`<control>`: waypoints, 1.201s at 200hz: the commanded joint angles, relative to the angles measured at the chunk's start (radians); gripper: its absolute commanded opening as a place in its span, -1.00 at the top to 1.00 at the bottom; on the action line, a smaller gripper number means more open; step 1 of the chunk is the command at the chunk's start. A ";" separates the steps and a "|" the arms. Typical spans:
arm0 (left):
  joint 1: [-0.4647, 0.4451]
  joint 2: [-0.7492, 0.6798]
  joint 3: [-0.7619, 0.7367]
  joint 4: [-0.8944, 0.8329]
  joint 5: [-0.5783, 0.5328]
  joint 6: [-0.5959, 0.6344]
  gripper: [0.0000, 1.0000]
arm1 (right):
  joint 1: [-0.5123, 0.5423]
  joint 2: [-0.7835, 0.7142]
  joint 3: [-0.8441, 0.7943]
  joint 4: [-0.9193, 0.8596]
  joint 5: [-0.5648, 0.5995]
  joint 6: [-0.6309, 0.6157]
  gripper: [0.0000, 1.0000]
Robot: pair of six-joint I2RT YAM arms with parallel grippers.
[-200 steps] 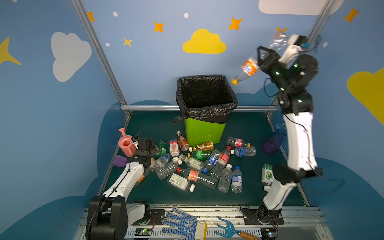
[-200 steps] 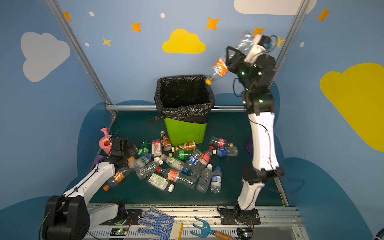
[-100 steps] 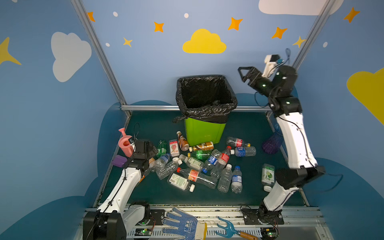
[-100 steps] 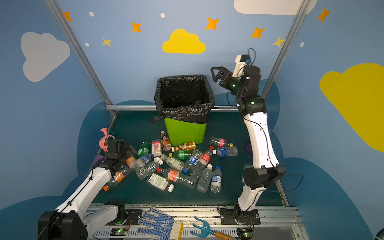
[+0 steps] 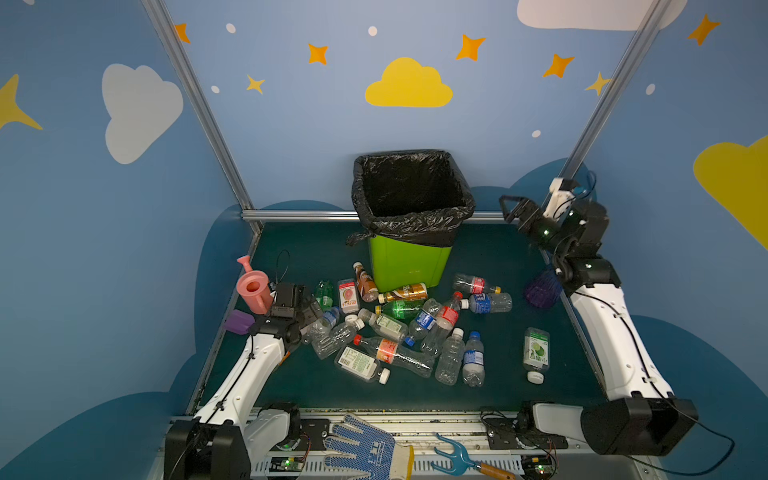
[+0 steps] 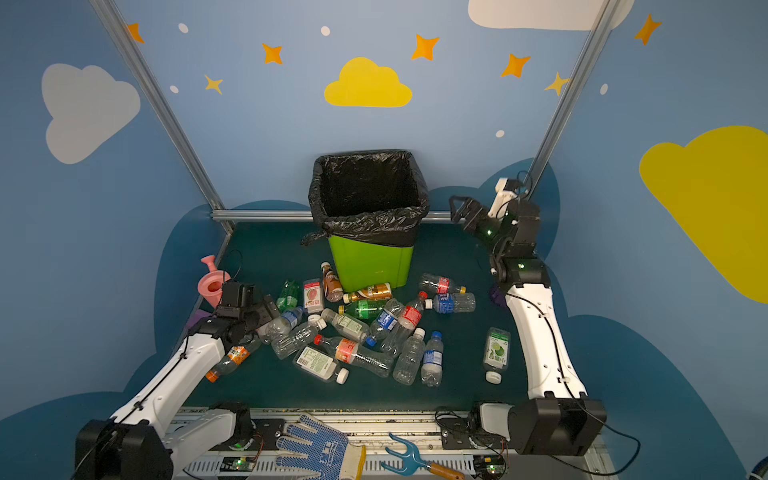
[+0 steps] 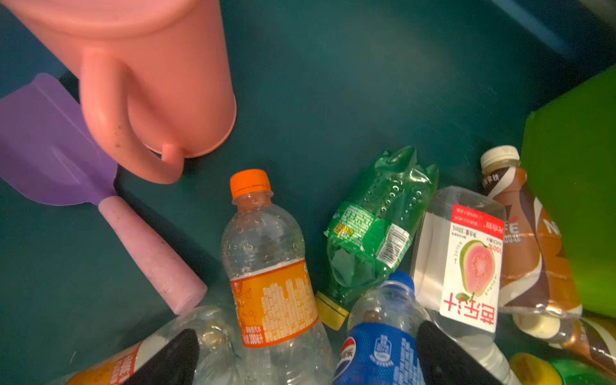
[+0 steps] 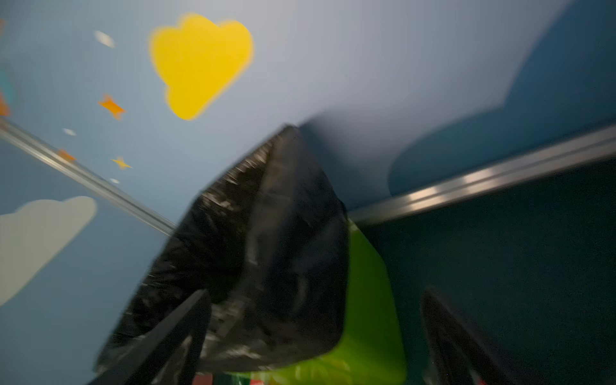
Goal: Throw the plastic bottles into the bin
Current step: 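Swing the held bottle over the green bin and open the right gripper, then lower the right gripper back toward the bottles near the purple vase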
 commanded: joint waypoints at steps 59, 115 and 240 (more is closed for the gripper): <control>-0.004 0.001 0.072 -0.288 -0.219 -0.108 -1.00 | -0.164 -0.228 -0.405 -0.176 0.145 -0.054 -0.95; -0.004 -0.024 0.042 -0.264 -0.244 -0.164 -1.00 | -0.222 -0.212 -0.451 -0.322 0.321 -0.112 -0.95; -0.004 -0.098 0.020 -0.196 -0.334 -0.104 -1.00 | -0.322 -0.122 -0.528 -0.512 0.592 0.091 -0.95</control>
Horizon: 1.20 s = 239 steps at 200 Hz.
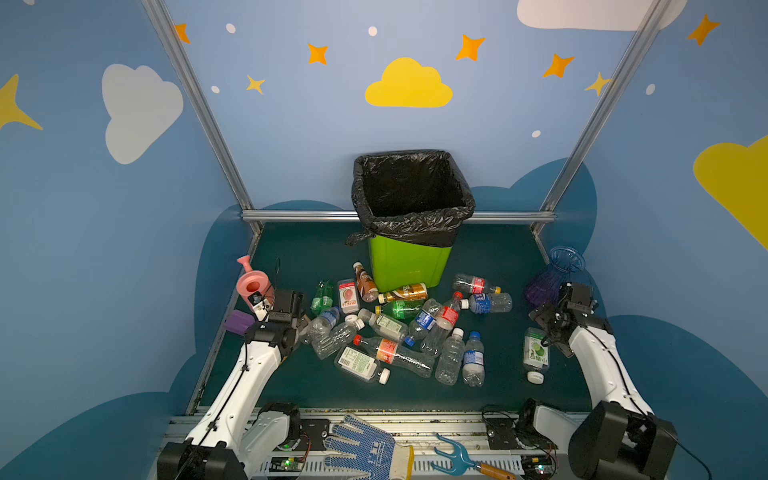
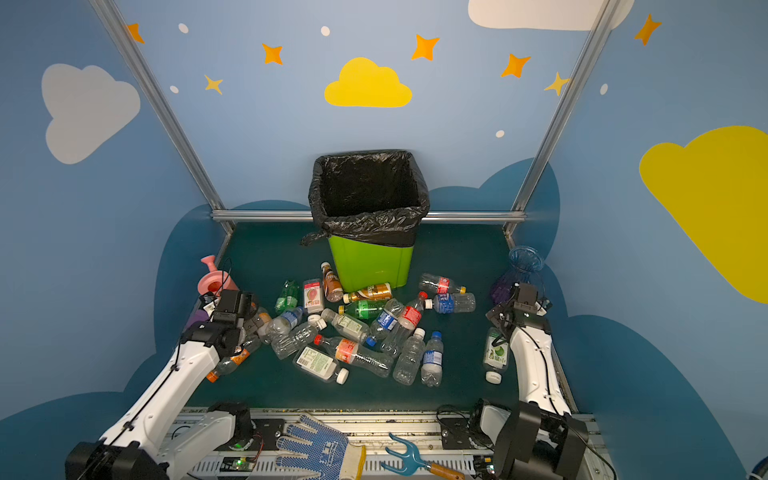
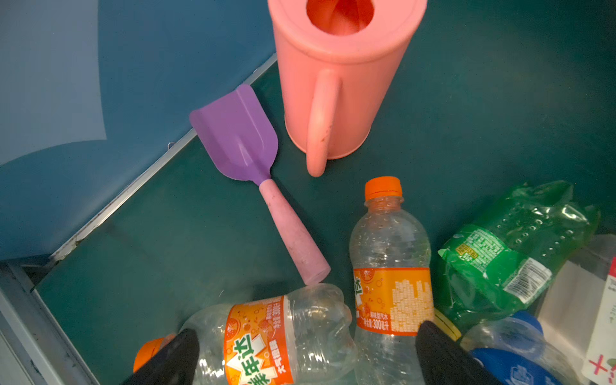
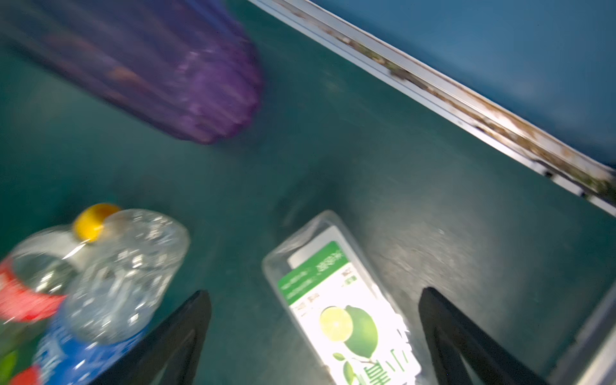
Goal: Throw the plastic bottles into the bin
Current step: 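Lower the right gripper back toward the bottles near the purple vase, then grasp the clear bottle with the green lime label using the right gripper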
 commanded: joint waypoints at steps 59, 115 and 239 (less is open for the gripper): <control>-0.001 -0.063 -0.023 0.066 -0.027 0.023 -1.00 | -0.072 0.103 -0.045 0.029 -0.104 0.002 -0.95; 0.001 -0.092 -0.034 0.075 -0.037 0.001 -1.00 | -0.056 0.259 -0.002 0.013 -0.188 -0.068 -0.87; 0.003 -0.095 -0.047 0.096 -0.066 0.011 -1.00 | 0.086 0.417 0.091 -0.057 -0.137 -0.131 -0.71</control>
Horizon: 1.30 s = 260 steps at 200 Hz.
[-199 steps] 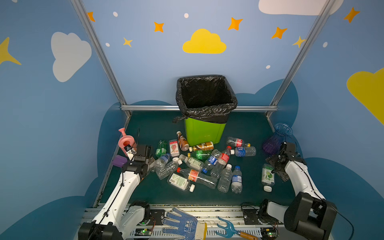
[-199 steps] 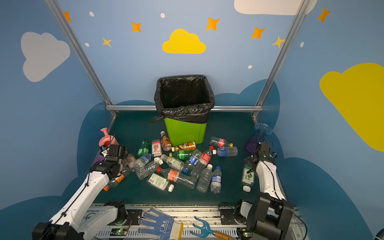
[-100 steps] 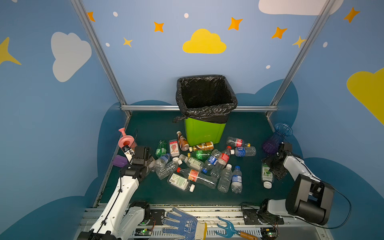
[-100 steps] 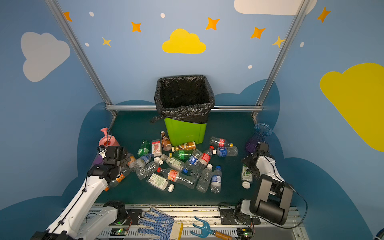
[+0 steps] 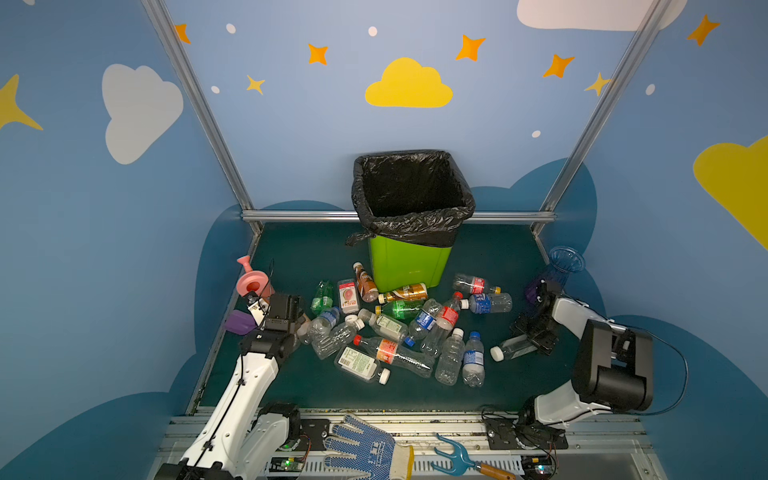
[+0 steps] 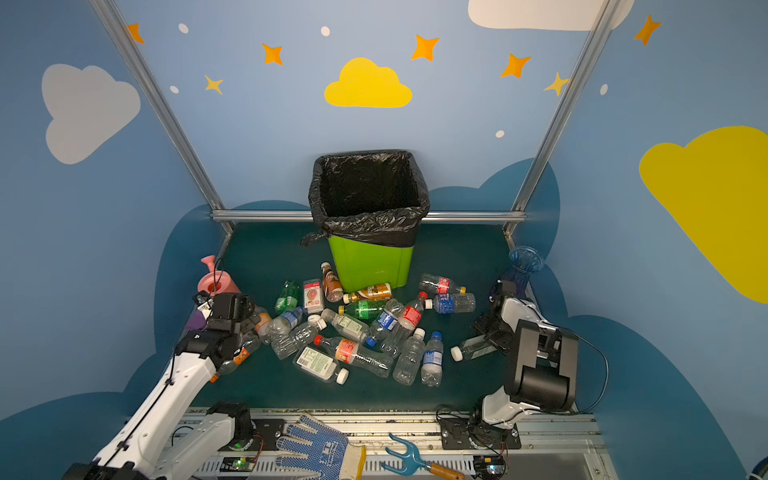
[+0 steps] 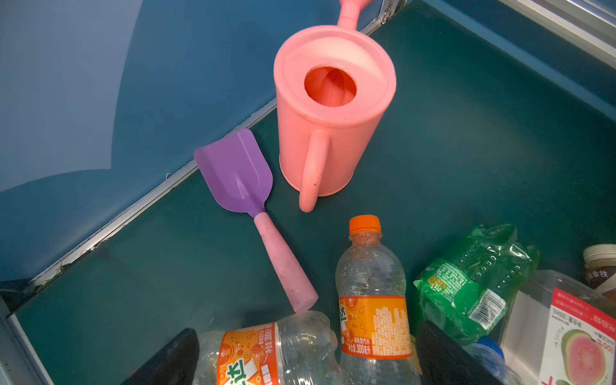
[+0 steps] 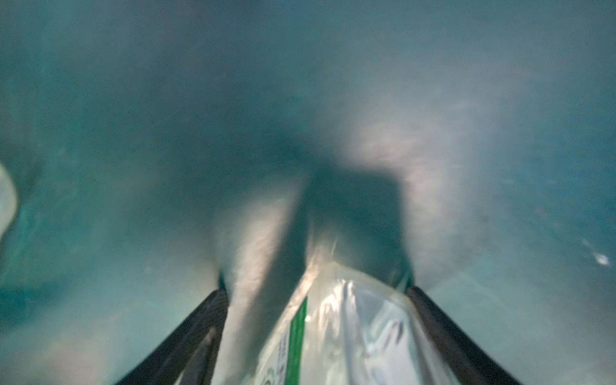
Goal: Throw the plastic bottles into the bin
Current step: 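Grasp the clear bottle with the green lime label using the right gripper, then lift the lime-label bottle over the green bin and release it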
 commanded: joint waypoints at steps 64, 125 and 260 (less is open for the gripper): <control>0.005 -0.019 -0.027 0.017 -0.024 0.005 -1.00 | 0.015 -0.034 0.020 -0.026 -0.085 0.060 -0.31; 0.008 -0.045 -0.044 0.022 -0.030 0.002 -1.00 | 0.016 -0.115 0.020 -0.065 -0.070 0.062 0.30; 0.021 -0.103 -0.088 -0.014 -0.052 -0.084 -1.00 | -0.018 -0.268 1.030 0.188 -0.314 0.161 0.39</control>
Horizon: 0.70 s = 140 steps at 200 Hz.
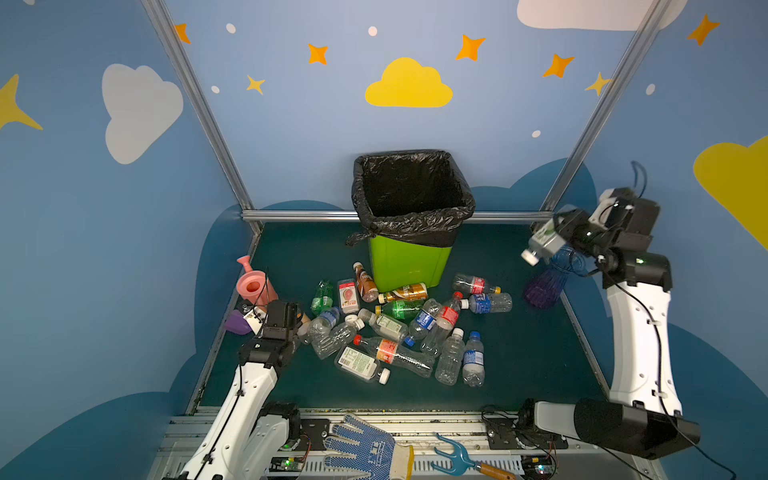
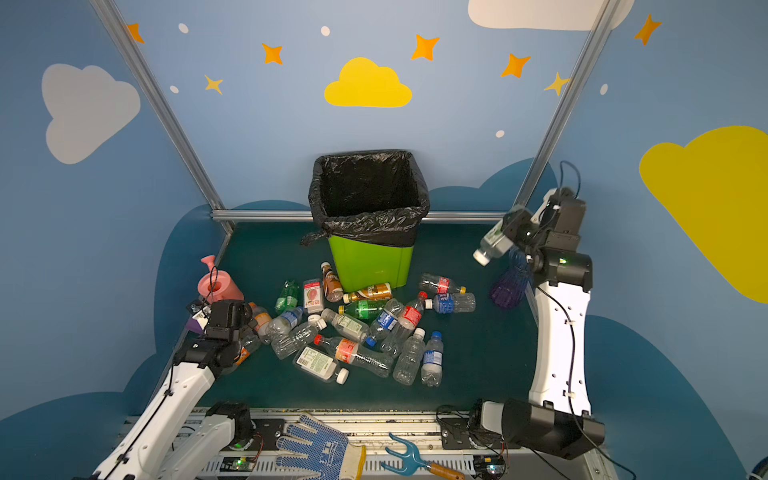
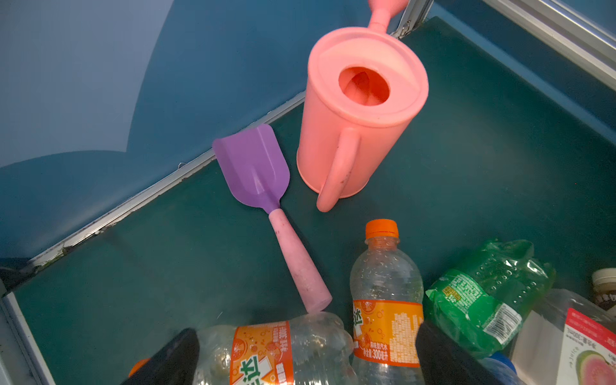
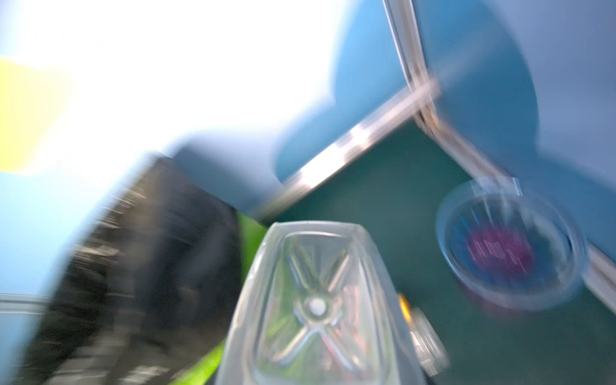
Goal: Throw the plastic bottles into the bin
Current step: 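Lift the lime-label bottle over the green bin and release it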
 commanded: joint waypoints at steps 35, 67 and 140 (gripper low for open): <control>0.007 -0.029 -0.025 -0.030 -0.012 -0.034 -1.00 | 0.020 0.100 0.199 0.443 -0.086 0.369 0.44; 0.009 -0.024 -0.028 -0.037 -0.004 -0.046 -1.00 | 0.264 0.371 0.439 0.527 -0.123 0.366 0.36; 0.010 -0.039 0.020 -0.136 -0.014 -0.046 -1.00 | 0.429 0.789 1.097 0.168 -0.223 0.167 -0.75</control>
